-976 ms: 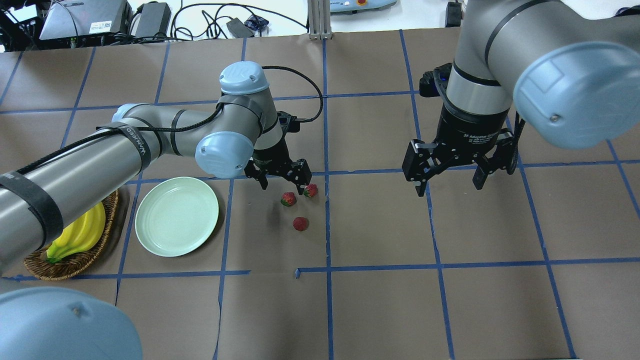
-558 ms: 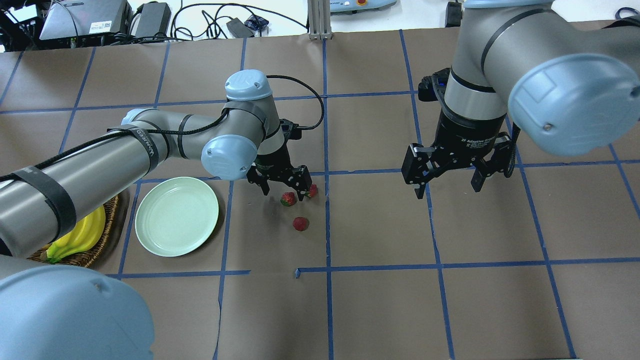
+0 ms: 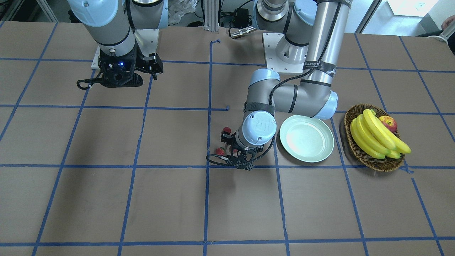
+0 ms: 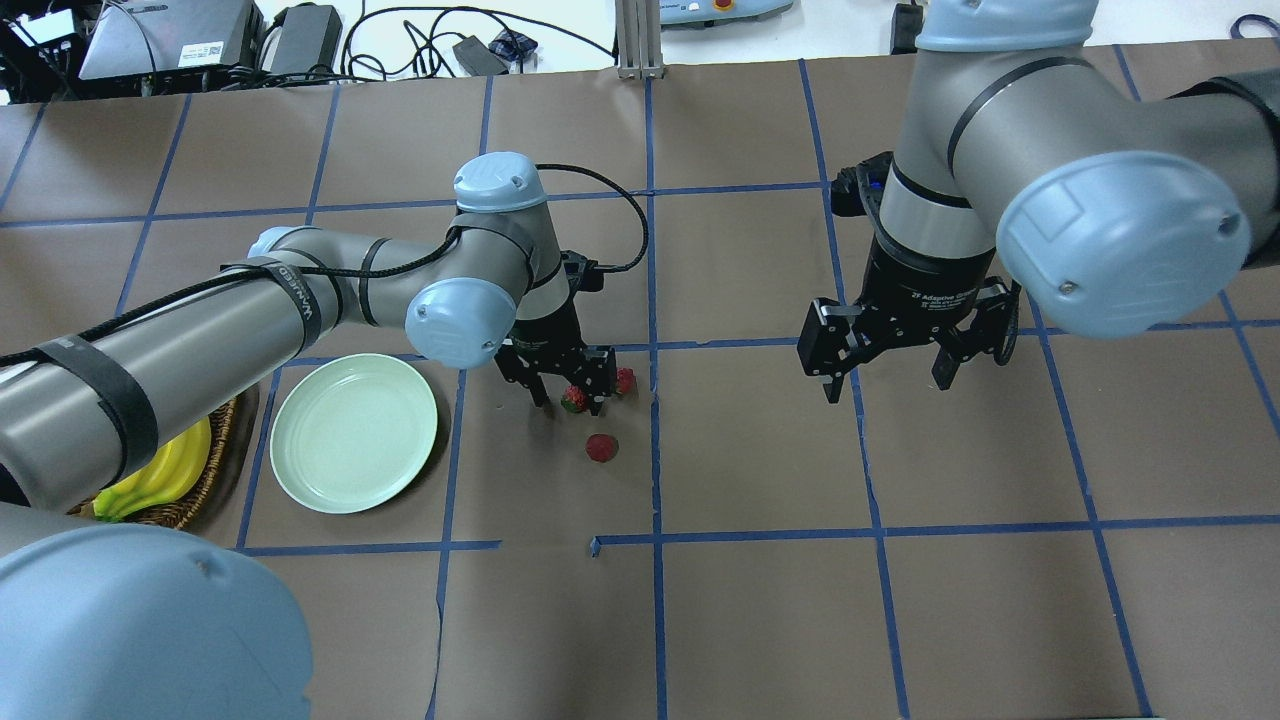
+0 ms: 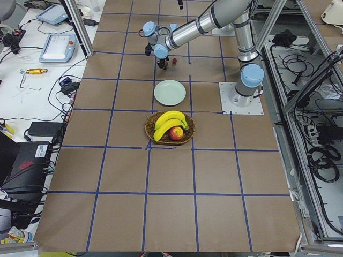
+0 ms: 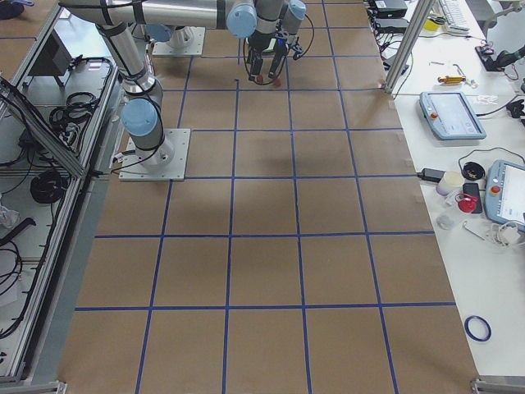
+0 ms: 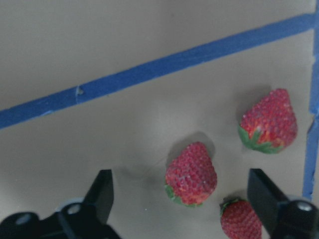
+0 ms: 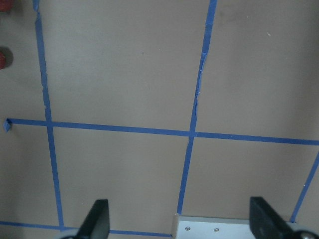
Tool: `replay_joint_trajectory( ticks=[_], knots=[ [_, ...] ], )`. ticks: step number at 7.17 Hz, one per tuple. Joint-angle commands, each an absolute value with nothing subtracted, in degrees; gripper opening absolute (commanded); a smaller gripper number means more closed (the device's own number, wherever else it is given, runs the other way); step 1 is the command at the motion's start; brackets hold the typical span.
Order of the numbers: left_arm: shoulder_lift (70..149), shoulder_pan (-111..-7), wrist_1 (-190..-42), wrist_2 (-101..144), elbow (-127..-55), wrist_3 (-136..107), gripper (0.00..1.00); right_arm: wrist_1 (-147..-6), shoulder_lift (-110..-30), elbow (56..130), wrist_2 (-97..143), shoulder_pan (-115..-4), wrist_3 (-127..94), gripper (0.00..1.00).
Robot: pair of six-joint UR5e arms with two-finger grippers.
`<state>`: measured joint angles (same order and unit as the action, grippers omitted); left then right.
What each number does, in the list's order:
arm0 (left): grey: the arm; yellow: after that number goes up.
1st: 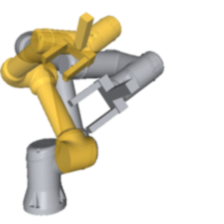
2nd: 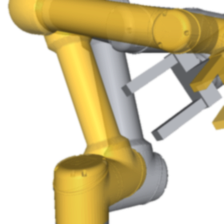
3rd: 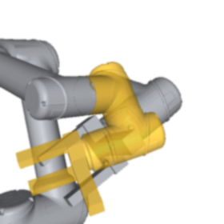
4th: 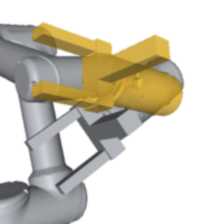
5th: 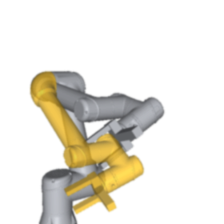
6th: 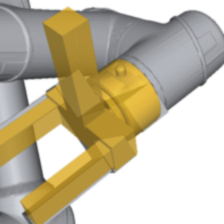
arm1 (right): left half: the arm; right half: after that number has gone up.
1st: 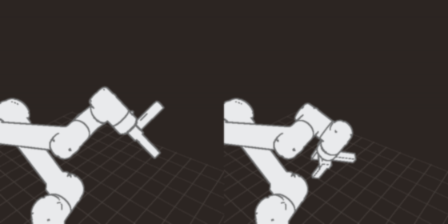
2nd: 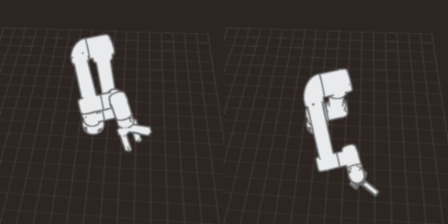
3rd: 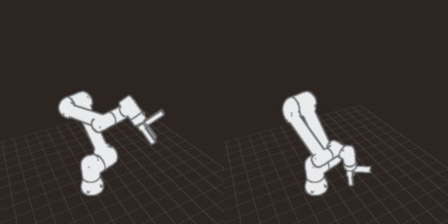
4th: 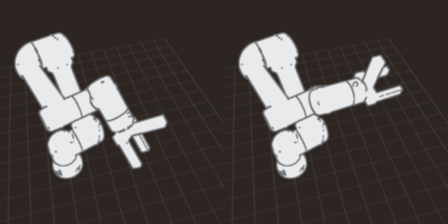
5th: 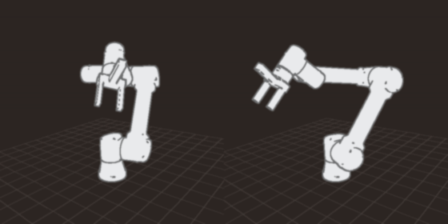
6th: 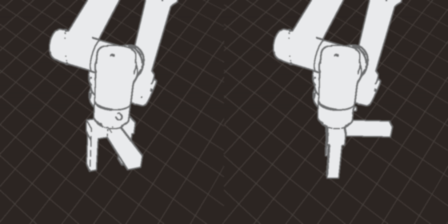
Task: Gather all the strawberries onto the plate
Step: 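Carry the held strawberry with the left gripper over the plate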
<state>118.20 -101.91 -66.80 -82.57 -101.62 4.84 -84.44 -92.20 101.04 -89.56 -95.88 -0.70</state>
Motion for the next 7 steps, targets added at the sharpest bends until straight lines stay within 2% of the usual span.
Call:
replay_joint_trajectory(
  ticks=[1,5,7],
  knots=[
    [118.2,-101.9,-66.7,-83.1,-101.5,4.8,0.0,-85.0,-92.2,101.3,-89.6,-95.8,-0.5,1.0],
    [114.4,-101.3,-67.2,-90.5,-100.6,8.7,0.0,-85.3,-92.2,100.7,-89.6,-95.8,-0.4,1.0],
    [110.1,-95.0,-76.5,-96.5,-99.1,16.7,0.0,-85.8,-92.2,100.8,-89.7,-95.8,-0.4,1.0]
  ],
)
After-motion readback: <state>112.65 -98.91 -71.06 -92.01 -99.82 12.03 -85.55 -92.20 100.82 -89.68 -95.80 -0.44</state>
